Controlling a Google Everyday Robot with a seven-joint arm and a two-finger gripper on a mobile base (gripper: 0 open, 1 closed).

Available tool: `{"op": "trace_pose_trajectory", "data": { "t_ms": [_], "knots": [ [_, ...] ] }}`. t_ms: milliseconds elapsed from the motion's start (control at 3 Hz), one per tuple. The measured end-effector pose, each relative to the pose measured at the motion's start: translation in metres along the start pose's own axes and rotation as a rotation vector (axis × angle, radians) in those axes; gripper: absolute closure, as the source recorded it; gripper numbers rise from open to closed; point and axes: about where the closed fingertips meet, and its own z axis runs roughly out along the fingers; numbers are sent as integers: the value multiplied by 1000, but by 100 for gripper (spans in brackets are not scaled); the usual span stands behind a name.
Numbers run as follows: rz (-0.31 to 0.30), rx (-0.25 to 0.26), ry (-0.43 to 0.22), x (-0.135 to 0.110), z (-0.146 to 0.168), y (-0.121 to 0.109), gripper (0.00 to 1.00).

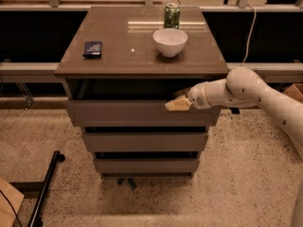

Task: Open top drawer

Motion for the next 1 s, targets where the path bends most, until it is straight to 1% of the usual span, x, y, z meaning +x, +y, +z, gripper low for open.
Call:
{"op": "trace_pose_trajectory", "data": {
  "t_ms": [333,667,1000],
  "knots": [
    [0,0,0,0,0,0,0],
    [14,-36,79,17,-14,22,19],
    [14,-36,79,17,-14,22,41]
  ]
}}
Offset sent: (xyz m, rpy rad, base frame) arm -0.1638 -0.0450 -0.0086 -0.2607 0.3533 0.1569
